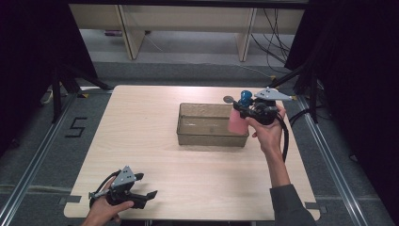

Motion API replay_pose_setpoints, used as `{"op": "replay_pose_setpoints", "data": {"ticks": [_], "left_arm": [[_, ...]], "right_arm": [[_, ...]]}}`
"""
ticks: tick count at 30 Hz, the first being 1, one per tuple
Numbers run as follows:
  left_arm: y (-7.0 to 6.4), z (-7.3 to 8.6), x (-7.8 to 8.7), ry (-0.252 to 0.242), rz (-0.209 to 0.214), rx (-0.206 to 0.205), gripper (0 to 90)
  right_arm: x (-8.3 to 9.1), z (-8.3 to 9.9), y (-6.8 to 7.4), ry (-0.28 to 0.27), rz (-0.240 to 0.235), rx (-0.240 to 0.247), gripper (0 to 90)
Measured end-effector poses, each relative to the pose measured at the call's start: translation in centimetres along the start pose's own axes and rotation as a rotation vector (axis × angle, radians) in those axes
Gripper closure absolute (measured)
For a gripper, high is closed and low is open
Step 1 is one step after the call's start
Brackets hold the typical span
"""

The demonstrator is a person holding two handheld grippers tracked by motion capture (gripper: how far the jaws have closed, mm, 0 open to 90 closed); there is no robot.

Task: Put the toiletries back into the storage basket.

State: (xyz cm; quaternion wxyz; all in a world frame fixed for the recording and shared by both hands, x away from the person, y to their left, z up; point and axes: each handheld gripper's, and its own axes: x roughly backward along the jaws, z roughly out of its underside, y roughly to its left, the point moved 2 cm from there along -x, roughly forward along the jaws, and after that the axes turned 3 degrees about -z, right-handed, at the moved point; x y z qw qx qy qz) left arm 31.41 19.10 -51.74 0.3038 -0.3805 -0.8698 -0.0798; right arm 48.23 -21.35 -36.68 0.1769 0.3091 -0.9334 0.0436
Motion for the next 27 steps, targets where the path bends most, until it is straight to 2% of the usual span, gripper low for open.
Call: {"op": "replay_pose_setpoints", "data": {"ticks": [2, 4, 5, 6, 9, 11, 12, 13, 14, 17, 19, 20, 22, 23, 24, 25, 26, 27], "left_arm": [[0.0, -0.1, 0.0, 0.005, -0.003, 0.002, 14.8], [0.0, 0.0, 0.0, 0.002, -0.001, -0.003, 14.8], [0.1, 0.0, 0.1, 0.015, -0.008, -0.019, 14.8], [0.0, 0.0, 0.0, 0.001, 0.0, 0.001, 14.8], [0.0, 0.0, 0.0, 0.008, -0.005, -0.01, 14.8], [-0.1, 0.0, 0.0, 0.003, -0.003, -0.003, 14.8], [0.1, 0.0, 0.0, 0.015, -0.008, -0.018, 14.8], [-0.1, -0.1, 0.0, 0.006, -0.002, 0.002, 14.8], [-0.1, 0.0, -0.1, -0.003, 0.0, 0.0, 14.8], [-0.2, 0.0, -0.2, -0.009, 0.002, 0.007, 14.8], [-0.2, 0.0, -0.2, -0.014, -0.001, 0.006, 14.8], [-0.2, 0.0, -0.1, 0.001, -0.005, 0.005, 14.8], [-0.2, 0.0, 0.0, 0.0, -0.003, 0.004, 14.8], [-0.1, -0.1, 0.0, -0.005, 0.002, 0.004, 14.8], [-0.1, -0.1, 0.0, -0.007, 0.002, 0.003, 14.8], [-0.1, -0.1, 0.1, 0.005, 0.001, -0.002, 14.8], [-0.2, -0.1, 0.1, 0.004, -0.001, -0.002, 14.8], [-0.2, -0.1, 0.1, 0.005, 0.001, -0.003, 14.8]], "right_arm": [[-0.3, 0.0, -0.3, -0.005, 0.004, 0.029, 53.4], [-0.7, 0.1, -0.5, -0.007, 0.005, 0.023, 53.4], [-0.8, 0.2, -0.6, -0.004, 0.0, 0.019, 53.4], [-1.0, 0.3, -0.7, -0.008, 0.006, 0.018, 53.5], [-1.4, 0.6, -0.9, 0.004, 0.001, 0.006, 53.5], [-1.6, 0.7, -1.2, 0.008, 0.011, 0.009, 53.5], [-1.8, 0.8, -1.4, 0.003, 0.017, 0.021, 53.4], [-1.9, 0.9, -1.3, 0.016, 0.009, 0.009, 53.4], [-2.1, 1.1, -1.6, 0.002, 0.019, 0.017, 53.4], [-2.4, 1.4, -1.6, 0.014, 0.022, -0.011, 53.4], [-2.6, 1.6, -2.0, 0.013, 0.025, 0.031, 53.5], [-2.7, 1.8, -1.8, 0.021, 0.019, -0.01, 53.4], [-2.8, 1.9, -2.0, 0.023, 0.019, 0.005, 53.4], [-2.8, 2.0, -1.9, 0.029, 0.012, -0.006, 53.5], [-3.0, 2.1, -2.0, 0.023, 0.021, 0.009, 53.4], [-3.0, 2.1, -2.0, 0.024, 0.018, 0.018, 53.5], [-3.1, 2.2, -1.9, 0.031, 0.01, 0.006, 53.4], [-3.1, 2.2, -2.0, 0.031, 0.018, 0.02, 53.4]]}}
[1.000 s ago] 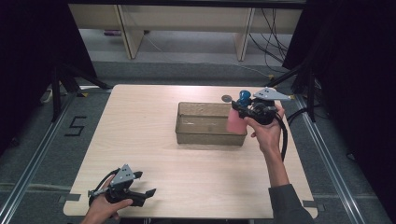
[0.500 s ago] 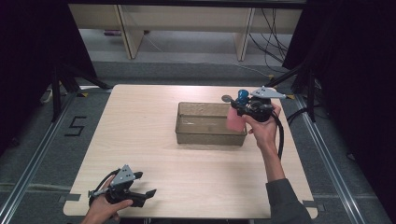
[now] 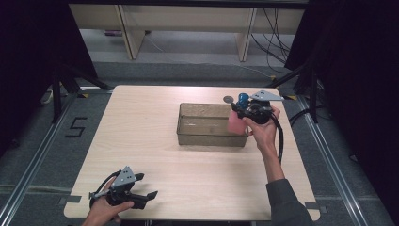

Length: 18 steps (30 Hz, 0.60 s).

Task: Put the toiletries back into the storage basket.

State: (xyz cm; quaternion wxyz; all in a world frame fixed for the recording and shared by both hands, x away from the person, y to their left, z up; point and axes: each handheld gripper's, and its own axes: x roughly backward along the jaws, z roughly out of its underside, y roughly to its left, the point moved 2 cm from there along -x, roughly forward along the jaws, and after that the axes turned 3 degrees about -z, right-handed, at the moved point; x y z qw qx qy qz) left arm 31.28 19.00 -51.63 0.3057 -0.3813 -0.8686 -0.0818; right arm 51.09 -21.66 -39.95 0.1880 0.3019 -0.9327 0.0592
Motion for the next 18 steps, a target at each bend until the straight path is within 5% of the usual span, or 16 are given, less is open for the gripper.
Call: {"op": "replay_pose_setpoints", "data": {"ticks": [18], "left_arm": [[0.0, -0.1, 0.0, -0.006, -0.009, 0.0, 14.8]], "right_arm": [[-0.8, 1.4, -0.1, 0.031, -0.007, -0.019, 53.5]]}}
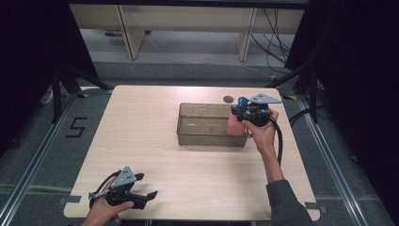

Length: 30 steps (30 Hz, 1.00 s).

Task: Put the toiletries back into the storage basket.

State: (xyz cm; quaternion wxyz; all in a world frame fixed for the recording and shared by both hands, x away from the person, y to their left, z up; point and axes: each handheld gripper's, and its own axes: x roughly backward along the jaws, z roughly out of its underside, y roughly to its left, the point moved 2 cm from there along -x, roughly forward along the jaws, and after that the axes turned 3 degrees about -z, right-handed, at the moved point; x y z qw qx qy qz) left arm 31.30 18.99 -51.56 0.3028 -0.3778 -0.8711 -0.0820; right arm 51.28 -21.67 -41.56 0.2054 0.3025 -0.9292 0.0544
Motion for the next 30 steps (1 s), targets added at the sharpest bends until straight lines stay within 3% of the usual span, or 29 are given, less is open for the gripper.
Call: {"op": "replay_pose_setpoints", "data": {"ticks": [2, 3, 4, 6, 8, 11, 13, 15, 17, 20, 21, 22, 23, 26, 28, 30], "left_arm": [[0.0, 0.0, 0.0, -0.008, 0.007, 0.004, 14.8], [-0.1, 0.0, 0.1, -0.005, 0.005, 0.007, 14.8], [0.1, 0.0, 0.1, -0.005, 0.008, -0.001, 14.8], [0.1, 0.0, 0.1, -0.016, -0.002, 0.007, 14.8], [0.1, 0.0, 0.2, -0.012, 0.008, 0.004, 14.8], [0.3, 0.0, 0.2, 0.0, -0.005, -0.005, 14.8], [0.1, 0.0, 0.2, -0.015, 0.004, 0.004, 14.8], [0.2, -0.1, 0.3, -0.009, -0.001, 0.004, 14.8], [0.2, -0.1, 0.2, -0.014, -0.003, 0.012, 14.8], [0.2, -0.1, 0.3, -0.009, -0.001, 0.004, 14.8], [0.2, -0.1, 0.2, -0.011, -0.003, 0.005, 14.8], [0.2, -0.1, 0.2, -0.01, -0.007, 0.005, 14.8], [0.2, -0.1, 0.2, -0.01, -0.002, 0.005, 14.8], [0.3, -0.1, 0.3, -0.004, -0.009, -0.003, 14.8], [0.2, -0.1, 0.2, -0.015, -0.001, 0.012, 14.8], [0.2, -0.1, 0.3, -0.01, -0.001, 0.006, 14.8]], "right_arm": [[-0.1, 0.2, -0.1, 0.01, -0.01, -0.002, 53.4], [-0.1, 0.2, -0.3, 0.005, 0.0, 0.029, 53.5], [-0.2, 0.4, 0.0, 0.006, -0.001, -0.008, 53.4], [-0.2, 0.5, -0.3, 0.01, -0.001, 0.028, 53.5], [-0.3, 0.7, -0.1, 0.021, -0.006, -0.003, 53.4], [-0.4, 1.0, -0.2, 0.02, -0.003, 0.029, 53.5], [-0.4, 1.1, 0.0, 0.035, -0.008, 0.002, 53.5], [-0.4, 1.2, -0.1, 0.029, -0.002, 0.028, 53.4], [-0.5, 1.4, 0.1, 0.043, -0.012, -0.005, 53.4], [-0.3, 1.6, -0.1, 0.045, -0.009, 0.026, 53.4], [-0.4, 1.7, 0.1, 0.044, -0.013, -0.003, 53.5], [-0.4, 1.7, -0.1, 0.035, 0.003, 0.029, 53.4], [-0.3, 1.7, -0.1, 0.05, -0.006, 0.032, 53.4], [-0.4, 1.9, 0.3, 0.058, -0.018, -0.019, 53.4], [-0.5, 2.0, 0.1, 0.047, -0.019, 0.017, 53.4], [-0.3, 2.1, 0.1, 0.07, -0.013, 0.011, 53.4]]}}
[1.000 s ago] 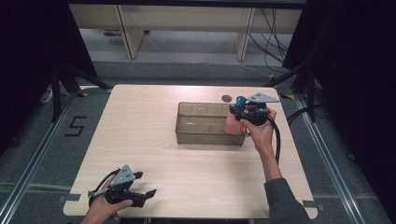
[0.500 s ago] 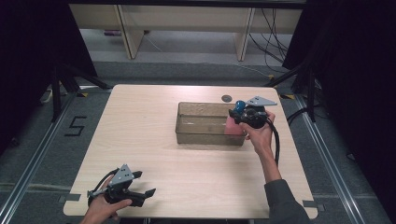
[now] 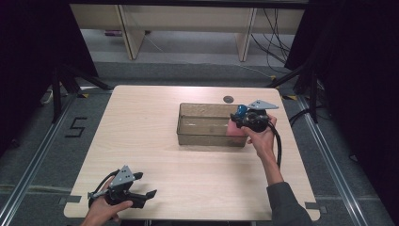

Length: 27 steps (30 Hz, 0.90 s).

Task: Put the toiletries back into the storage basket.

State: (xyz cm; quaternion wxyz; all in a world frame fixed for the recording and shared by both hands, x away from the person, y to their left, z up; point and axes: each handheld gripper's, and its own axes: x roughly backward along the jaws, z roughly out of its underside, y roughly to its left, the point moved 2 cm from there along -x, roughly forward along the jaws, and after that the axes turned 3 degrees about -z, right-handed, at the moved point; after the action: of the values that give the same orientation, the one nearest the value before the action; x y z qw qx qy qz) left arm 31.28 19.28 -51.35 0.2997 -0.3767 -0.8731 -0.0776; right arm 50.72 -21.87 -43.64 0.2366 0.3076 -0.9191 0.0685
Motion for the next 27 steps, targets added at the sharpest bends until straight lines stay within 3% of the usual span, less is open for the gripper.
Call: {"op": "replay_pose_setpoints", "data": {"ticks": [1, 4, 6, 9, 10, 11, 12, 15, 16, 18, 21, 23, 24, 25, 27], "left_arm": [[0.06, -0.01, -0.02, 0.001, -0.004, -0.002, 14.8], [0.03, -0.03, -0.01, 0.0, -0.004, -0.001, 14.8], [0.0, 0.0, 0.0, 0.0, 0.0, 0.0, 14.8], [-0.01, -0.05, -0.02, -0.002, -0.006, 0.0, 14.8], [-0.04, -0.02, 0.01, 0.0, -0.005, -0.001, 14.8], [-0.03, 0.02, -0.02, -0.005, 0.001, -0.002, 14.8], [0.02, -0.03, -0.01, -0.001, -0.001, 0.0, 14.8], [-0.02, -0.04, 0.0, -0.001, -0.006, 0.0, 14.8], [-0.02, 0.02, -0.01, -0.004, 0.001, -0.002, 14.8], [0.0, -0.04, 0.0, -0.001, -0.007, -0.001, 14.8], [-0.03, 0.04, -0.05, -0.002, 0.001, 0.0, 14.8], [-0.06, 0.03, -0.08, 0.003, -0.008, 0.002, 14.8], [-0.02, 0.0, -0.07, 0.007, -0.01, -0.003, 14.8], [-0.03, -0.01, -0.07, 0.003, -0.005, -0.002, 14.8], [-0.04, 0.06, -0.13, -0.005, 0.007, -0.001, 14.8]], "right_arm": [[-0.13, 0.06, 0.15, -0.008, -0.009, -0.015, 53.4], [-0.07, 0.15, -0.02, 0.002, 0.005, 0.025, 53.4], [-0.17, 0.27, 0.07, -0.007, 0.009, 0.023, 53.4], [-0.1, 0.45, 0.28, 0.015, -0.006, -0.012, 53.4], [-0.14, 0.49, 0.05, 0.009, 0.009, 0.019, 53.4], [-0.24, 0.57, 0.09, -0.002, 0.012, 0.018, 53.4], [-0.23, 0.66, 0.4, 0.013, 0.0, -0.021, 53.4], [-0.17, 0.67, 0.09, -0.001, 0.007, 0.016, 53.4], [-0.18, 0.71, 0.2, 0.003, -0.005, 0.001, 53.4], [-0.05, 0.74, 0.11, 0.001, 0.004, 0.019, 53.2], [-0.13, 0.88, 0.17, -0.01, -0.016, -0.018, 52.7], [-0.06, 0.98, 0.27, -0.008, -0.012, -0.047, 45.9], [-0.09, 0.98, 0.19, -0.024, 0.001, -0.04, 42.7], [-0.14, 1.02, 0.39, -0.023, -0.012, -0.083, 38.9], [-0.01, 1.04, 0.18, -0.019, -0.011, -0.096, 30.9]]}}
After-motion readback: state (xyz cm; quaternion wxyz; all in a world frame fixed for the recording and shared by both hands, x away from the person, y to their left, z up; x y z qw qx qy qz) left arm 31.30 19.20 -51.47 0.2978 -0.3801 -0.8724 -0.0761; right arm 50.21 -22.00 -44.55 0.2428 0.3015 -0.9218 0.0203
